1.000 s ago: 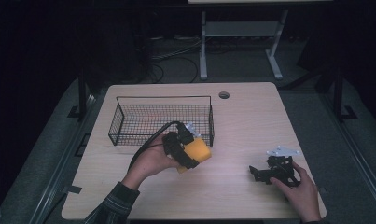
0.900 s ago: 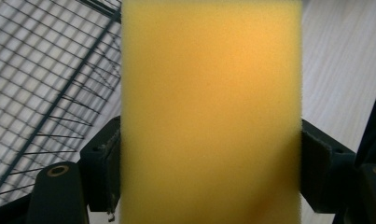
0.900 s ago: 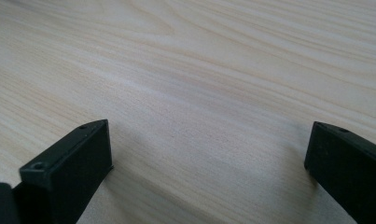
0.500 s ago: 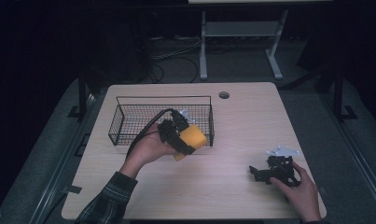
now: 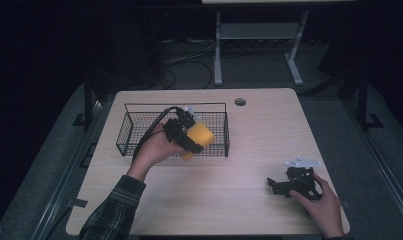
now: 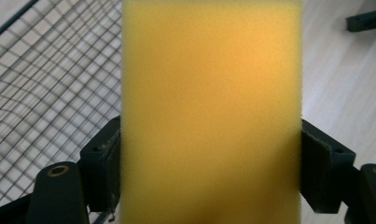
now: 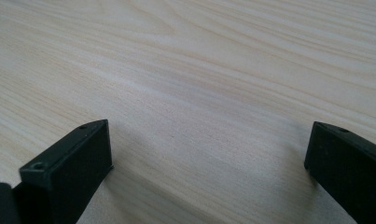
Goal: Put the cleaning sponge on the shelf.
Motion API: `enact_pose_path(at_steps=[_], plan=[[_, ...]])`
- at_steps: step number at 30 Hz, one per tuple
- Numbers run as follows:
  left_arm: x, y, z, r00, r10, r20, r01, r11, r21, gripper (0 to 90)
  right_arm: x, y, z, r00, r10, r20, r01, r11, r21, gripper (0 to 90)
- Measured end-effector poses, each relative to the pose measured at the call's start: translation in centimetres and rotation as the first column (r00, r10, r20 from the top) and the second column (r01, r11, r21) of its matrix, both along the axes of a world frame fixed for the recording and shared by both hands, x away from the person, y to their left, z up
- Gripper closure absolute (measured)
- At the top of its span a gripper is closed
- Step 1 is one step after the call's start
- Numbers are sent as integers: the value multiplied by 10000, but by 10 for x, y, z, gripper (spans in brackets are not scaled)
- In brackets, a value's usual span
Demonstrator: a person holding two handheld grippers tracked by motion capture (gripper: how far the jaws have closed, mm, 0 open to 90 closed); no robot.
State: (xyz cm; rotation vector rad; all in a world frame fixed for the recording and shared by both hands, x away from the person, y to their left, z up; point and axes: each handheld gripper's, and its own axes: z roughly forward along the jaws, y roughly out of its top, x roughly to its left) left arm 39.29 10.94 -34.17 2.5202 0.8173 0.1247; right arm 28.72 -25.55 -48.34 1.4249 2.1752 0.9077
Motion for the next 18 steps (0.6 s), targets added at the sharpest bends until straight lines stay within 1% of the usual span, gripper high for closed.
enact_pose_path(at_steps=[4,5,6,7,8,13,14,15,18], plan=[[9,6,-2,9996,290,-42,-290,9996,33,224,0,0,0,10000,-1,11,1,10000,-10,0],[13,10,-2,9992,403,-49,-403,9991,113,224,0,0,0,10000,-1,24,1,10000,-25,0],[13,10,-2,9992,403,-49,-403,9991,113,224,0,0,0,10000,-1,24,1,10000,-25,0],[17,13,-3,9987,502,-54,-501,9986,138,224,0,0,0,10000,-11,-1,11,10000,-7,0],[17,13,-3,9987,502,-54,-501,9986,138,224,0,0,0,10000,-8,2,8,10000,-9,0],[26,23,-4,9961,886,-46,-885,9959,170,224,0,0,0,10000,-13,-3,13,10000,-7,0],[26,23,-4,9961,886,-46,-885,9959,170,224,0,0,0,10000,-13,-3,13,10000,-7,0],[28,26,-4,9946,1041,-37,-1041,9944,159,224,0,0,0,10000,-15,-5,15,10000,-8,0],[32,29,-4,9933,1155,4,-1155,9931,178,224,0,0,0,10000,-16,-2,16,10000,-4,0]])
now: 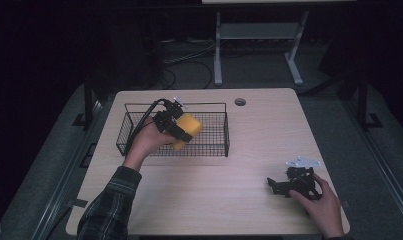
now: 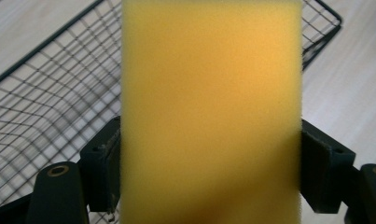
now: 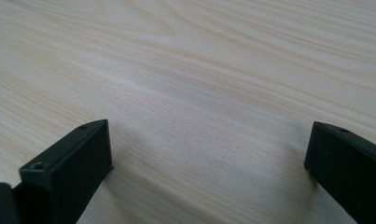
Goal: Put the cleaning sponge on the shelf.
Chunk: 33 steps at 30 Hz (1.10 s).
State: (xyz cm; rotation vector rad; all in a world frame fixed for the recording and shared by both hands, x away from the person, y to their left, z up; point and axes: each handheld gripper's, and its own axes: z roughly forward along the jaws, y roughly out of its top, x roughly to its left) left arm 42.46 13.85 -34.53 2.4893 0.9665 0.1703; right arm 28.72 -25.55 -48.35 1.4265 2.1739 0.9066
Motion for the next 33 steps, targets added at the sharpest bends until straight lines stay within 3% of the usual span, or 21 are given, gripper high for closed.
enact_pose_path(at_steps=[7,18,33], plan=[[11,13,4,9979,589,275,-591,9982,61,225,0,0,0,10000,2,-1,-2,10000,-4,0],[22,33,3,9907,1312,370,-1318,9912,129,225,0,0,0,10000,5,4,-5,10000,-2,0],[39,69,-4,9658,2555,449,-2566,9663,216,225,0,0,0,10000,8,1,-8,10000,-7,0]])
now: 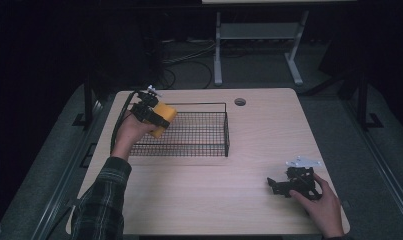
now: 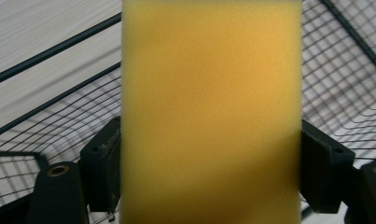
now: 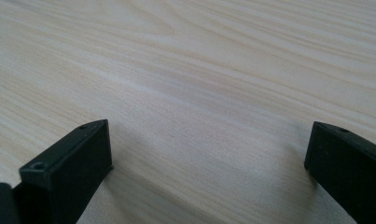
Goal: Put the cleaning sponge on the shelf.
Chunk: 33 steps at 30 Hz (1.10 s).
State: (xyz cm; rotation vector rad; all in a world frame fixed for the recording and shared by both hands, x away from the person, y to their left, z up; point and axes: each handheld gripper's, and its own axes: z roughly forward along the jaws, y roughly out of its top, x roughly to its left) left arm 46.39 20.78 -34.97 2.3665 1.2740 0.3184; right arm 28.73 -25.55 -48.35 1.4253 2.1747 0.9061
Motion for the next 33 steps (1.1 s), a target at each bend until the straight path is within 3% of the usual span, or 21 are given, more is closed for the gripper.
enact_pose_path(at_steps=[14,23,33], plan=[[10,28,-11,9935,1132,-137,-1130,9935,137,225,0,0,0,10000,1,4,-1,10000,-6,0],[13,38,-20,9883,1500,-267,-1495,9885,203,225,0,0,0,10000,12,10,-12,10000,-22,0],[13,47,-36,9822,1752,-671,-1729,9841,397,225,0,0,0,10000,0,4,0,10000,2,0]])
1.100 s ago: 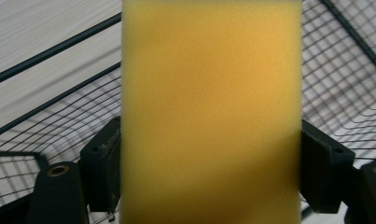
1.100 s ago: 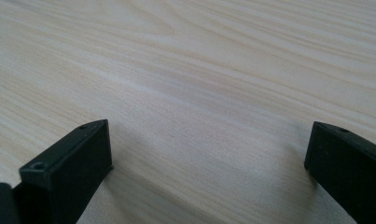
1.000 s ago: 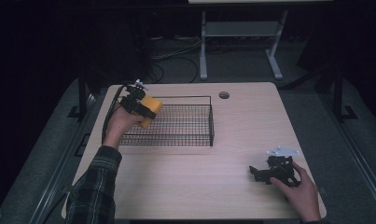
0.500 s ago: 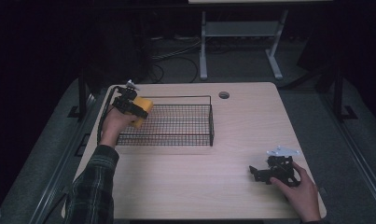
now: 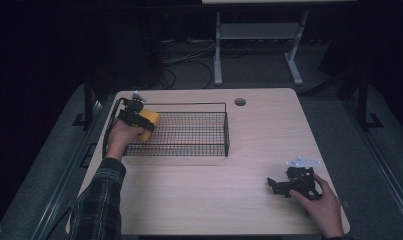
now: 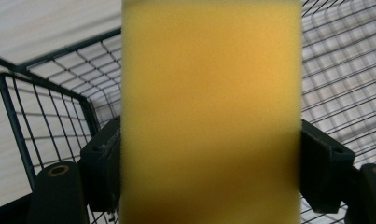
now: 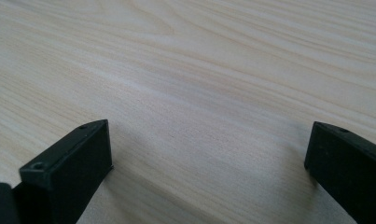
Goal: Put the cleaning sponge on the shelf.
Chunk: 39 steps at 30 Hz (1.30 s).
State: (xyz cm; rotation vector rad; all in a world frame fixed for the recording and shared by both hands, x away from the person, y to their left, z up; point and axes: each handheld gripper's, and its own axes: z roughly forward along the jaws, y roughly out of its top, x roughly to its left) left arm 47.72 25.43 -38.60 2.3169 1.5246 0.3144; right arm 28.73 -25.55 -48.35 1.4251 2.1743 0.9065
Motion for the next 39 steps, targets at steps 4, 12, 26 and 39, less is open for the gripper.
enact_pose_path(at_steps=[4,12,26,39], plan=[[0,2,-5,9999,43,-106,-43,10000,18,225,0,0,0,10000,2,-1,-2,10000,-3,0],[0,5,-12,9995,173,-270,-173,9998,16,225,0,0,0,10000,-2,0,2,10000,0,0],[-1,3,-19,9988,72,-494,-66,9999,128,223,0,0,0,10000,-2,-2,2,10000,1,0],[-2,3,-19,9983,-74,-576,81,9999,133,182,0,0,0,10000,-2,-3,2,10000,-1,0]])
